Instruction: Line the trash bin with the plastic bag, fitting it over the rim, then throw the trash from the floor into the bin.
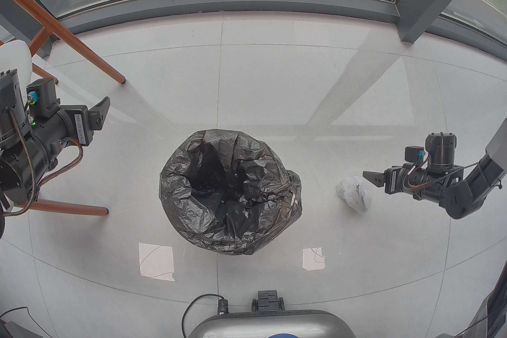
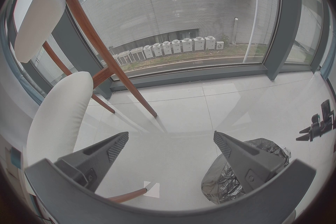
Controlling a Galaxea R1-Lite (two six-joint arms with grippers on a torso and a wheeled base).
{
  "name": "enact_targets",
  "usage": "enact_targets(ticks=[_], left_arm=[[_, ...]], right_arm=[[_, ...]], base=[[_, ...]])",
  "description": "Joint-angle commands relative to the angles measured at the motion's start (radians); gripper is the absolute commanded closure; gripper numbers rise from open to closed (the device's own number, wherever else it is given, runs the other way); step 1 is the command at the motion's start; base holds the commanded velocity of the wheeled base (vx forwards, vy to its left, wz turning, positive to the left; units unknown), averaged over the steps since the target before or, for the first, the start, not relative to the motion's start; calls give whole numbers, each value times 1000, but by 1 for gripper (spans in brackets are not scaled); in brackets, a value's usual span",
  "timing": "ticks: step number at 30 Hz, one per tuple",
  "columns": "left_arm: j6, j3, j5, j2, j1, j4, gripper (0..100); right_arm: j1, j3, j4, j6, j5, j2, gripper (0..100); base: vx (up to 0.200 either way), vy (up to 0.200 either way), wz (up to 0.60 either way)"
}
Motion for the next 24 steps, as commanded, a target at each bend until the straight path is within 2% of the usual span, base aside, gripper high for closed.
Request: enact_targets(ticks=[1, 6, 12, 18, 19, 24], left_arm=[[2, 5, 3, -12, -8, 0, 0], [31, 8, 6, -13, -53, 0, 0], [45, 15, 3, -13, -57, 0, 0], [45, 19, 1, -13, -57, 0, 0], [45, 19, 1, -13, -57, 0, 0], [45, 18, 0, -15, -57, 0, 0]], right_arm=[[41, 101, -106, -8, -28, 108, 0], [41, 93, -269, -30, -35, 271, 0], [32, 60, -379, -37, -28, 389, 0], [32, -28, -396, -37, -28, 456, 0], [32, -39, -396, -37, -28, 469, 100], [25, -46, -396, -45, -29, 482, 100]], base=[[0, 0, 0], [0, 0, 0], [0, 0, 0], [0, 0, 0], [0, 0, 0], [0, 0, 0]])
